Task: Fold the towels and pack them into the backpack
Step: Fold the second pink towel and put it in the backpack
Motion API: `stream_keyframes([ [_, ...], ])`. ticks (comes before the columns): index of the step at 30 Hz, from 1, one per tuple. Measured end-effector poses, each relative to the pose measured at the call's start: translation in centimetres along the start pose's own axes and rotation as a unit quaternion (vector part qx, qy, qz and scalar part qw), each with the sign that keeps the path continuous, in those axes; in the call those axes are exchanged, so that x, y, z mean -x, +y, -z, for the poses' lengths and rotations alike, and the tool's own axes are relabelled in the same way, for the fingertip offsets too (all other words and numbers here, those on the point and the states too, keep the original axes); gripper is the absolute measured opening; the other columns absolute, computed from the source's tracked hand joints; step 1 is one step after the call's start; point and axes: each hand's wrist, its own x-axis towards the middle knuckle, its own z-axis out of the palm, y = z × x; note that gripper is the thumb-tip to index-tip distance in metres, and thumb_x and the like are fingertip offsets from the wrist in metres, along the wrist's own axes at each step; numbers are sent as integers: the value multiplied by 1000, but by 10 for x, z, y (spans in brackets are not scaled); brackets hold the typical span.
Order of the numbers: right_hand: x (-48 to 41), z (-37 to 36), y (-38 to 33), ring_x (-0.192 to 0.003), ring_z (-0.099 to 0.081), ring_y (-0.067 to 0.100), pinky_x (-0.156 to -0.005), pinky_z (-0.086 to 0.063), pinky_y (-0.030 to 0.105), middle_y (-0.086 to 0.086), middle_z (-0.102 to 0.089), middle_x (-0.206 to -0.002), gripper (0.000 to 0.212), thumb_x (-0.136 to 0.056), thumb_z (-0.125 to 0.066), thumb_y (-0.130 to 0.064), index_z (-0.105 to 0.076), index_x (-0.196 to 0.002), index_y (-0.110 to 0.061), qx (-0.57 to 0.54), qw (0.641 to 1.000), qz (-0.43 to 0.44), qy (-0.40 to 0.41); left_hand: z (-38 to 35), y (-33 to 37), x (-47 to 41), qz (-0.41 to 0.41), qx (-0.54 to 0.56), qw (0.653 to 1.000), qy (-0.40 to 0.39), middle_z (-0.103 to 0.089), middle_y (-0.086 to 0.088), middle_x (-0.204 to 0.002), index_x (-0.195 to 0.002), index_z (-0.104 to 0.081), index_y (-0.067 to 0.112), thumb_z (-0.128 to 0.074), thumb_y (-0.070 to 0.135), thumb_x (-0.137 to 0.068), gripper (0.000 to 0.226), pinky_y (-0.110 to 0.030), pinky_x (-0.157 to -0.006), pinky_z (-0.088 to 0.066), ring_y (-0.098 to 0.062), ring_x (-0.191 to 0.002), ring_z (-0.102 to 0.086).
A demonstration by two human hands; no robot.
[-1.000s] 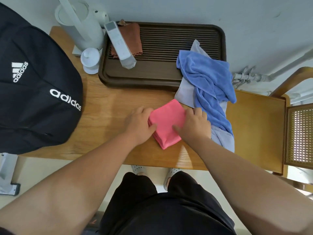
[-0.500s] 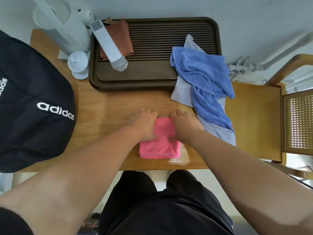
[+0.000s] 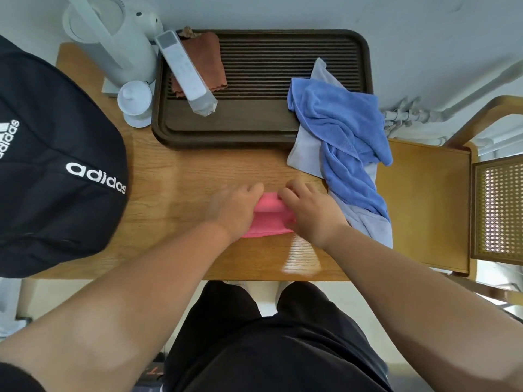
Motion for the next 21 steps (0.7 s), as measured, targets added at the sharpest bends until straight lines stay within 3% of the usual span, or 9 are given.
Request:
stream_keyframes([
  [2, 3, -10, -2, -85, -59, 27, -60, -54, 39, 5, -55, -107, 41, -73, -80, -13, -54, -105, -16, 19, 1000, -3, 22, -11, 3, 14, -18, 1, 1000, -14, -62, -5, -126, -123, -46, 21, -51, 24, -96, 28, -38, -103, -37, -25, -115, -55],
  [5, 9, -22, -8, -84, -59, 30, -55, -54, 40, 9, -55, -105, 31, -76, -75, -5, -56, -99, -13, 22, 999, -14, 41, -35, 8, 36, -19, -19, 999, -29, -17, -7, -167, -158, -19, 15, -46, 45, -99, 72, -49, -124, -12, -27, -152, -20],
  [8, 19, -28, -10, -100, -57, 37, -69, -55, 48, 15, -55, -119, 24, -82, -67, -12, -56, -103, -13, -2, 998, -52, 37, -56, 12, 51, -5, -56, 996, -63, 20, -4, -166, -157, 15, 17, -40, 59, -97, 92, -55, -123, 4, -26, -155, 12],
  [11, 33, -32, -4, -117, -50, 38, -89, -49, 52, 17, -49, -136, 37, -85, -66, -36, -55, -115, -18, -8, 999, -43, -9, -65, 12, 54, 0, -79, 994, -80, 34, -5, -161, -153, 28, 16, -33, 67, -96, 98, -59, -122, 6, -28, -151, 26],
  [15, 46, -24, 8, -134, -40, 38, -104, -36, 51, 16, -41, -149, 54, -90, -54, -63, -56, -127, -24, 13, 1000, -2, -26, -72, 16, 51, 12, -106, 989, -106, 45, -10, -155, -149, 36, 11, -32, 69, -94, 105, -62, -120, 3, -31, -146, 36],
  [18, 32, -12, -4, -141, -35, 38, -114, -26, 54, 15, -39, -154, 52, -96, -46, -61, -55, -132, -25, 34, 999, 10, 14, -74, 22, 50, 28, -105, 988, -112, 46, -12, -153, -147, 37, 9, -32, 70, -94, 106, -62, -120, 5, -33, -144, 38],
  [21, 11, -7, -23, -152, -18, 34, -121, -15, 56, 9, -21, -165, 54, -104, -30, -54, -36, -151, -30, 40, 999, -4, 1, -74, 22, 50, 32, -91, 988, -123, 45, -11, -154, -148, 37, 11, -31, 72, -92, 107, -60, -121, 9, -31, -144, 38],
])
